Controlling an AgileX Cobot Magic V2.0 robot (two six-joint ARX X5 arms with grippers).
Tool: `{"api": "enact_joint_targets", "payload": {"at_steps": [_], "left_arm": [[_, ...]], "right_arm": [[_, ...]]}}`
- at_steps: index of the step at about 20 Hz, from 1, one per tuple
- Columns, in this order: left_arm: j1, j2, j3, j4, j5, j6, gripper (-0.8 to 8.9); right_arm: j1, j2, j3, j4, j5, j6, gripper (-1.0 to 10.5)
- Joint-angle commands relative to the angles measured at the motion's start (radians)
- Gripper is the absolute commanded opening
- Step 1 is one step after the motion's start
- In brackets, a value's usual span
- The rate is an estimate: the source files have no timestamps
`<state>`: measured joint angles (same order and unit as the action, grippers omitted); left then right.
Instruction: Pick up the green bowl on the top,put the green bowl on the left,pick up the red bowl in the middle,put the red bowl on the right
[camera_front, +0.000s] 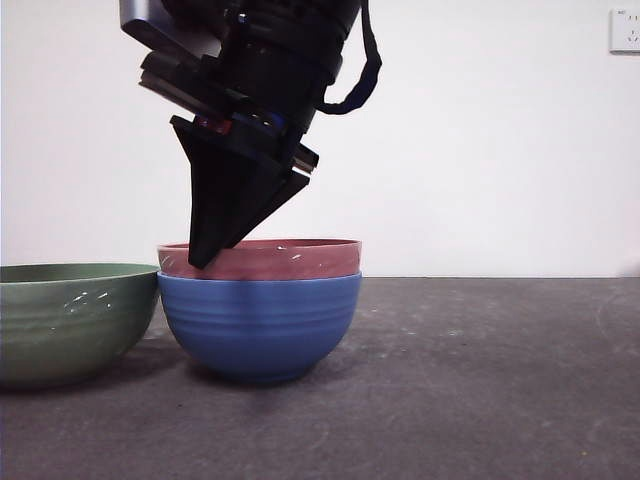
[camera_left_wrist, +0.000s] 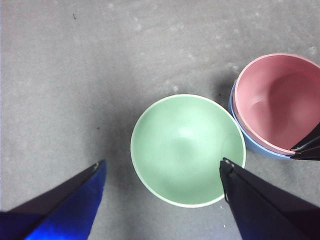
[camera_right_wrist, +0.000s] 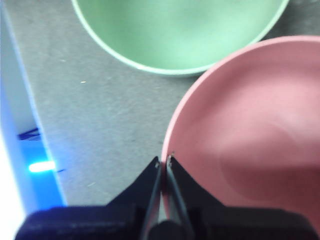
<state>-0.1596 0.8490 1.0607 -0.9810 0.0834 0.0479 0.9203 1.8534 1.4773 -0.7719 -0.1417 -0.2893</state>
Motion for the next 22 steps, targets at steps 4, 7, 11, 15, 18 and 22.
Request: {"api": "enact_joint_targets", "payload": {"at_steps": [4,7,11,15,18,22], "left_arm": [[0.003,-0.001,-0.006,0.018,0.003,0.013,3.77],[0.003,-0.001,-0.006,0.018,0.003,0.016,3.77],[0.003,-0.001,-0.006,0.018,0.003,0.017,3.77],[0.003,-0.001,-0.006,0.019,0.003,0.017,3.77],[0.003,-0.001,-0.006,0.018,0.003,0.017,3.77],[0.003,-0.001,-0.006,0.018,0.004,0.016,3.77]], "right_arm": [[-0.001,-0.079,-0.001,0.031,0.022,-0.007,-0.2],[-0.002,-0.142,-0.001,0.031,0.054,-0.006,-0.2],[-0.004,-0.232,-0.001,-0.031,0.203,0.009,-0.2],[-0.037,-0.312,-0.002,-0.224,0.366,0.068,-0.2],[-0.114,-0.36,-0.077,-0.271,0.357,0.14,-0.2],[-0.156,-0.395,-0.304,-0.126,0.352,0.207,-0.2]]}}
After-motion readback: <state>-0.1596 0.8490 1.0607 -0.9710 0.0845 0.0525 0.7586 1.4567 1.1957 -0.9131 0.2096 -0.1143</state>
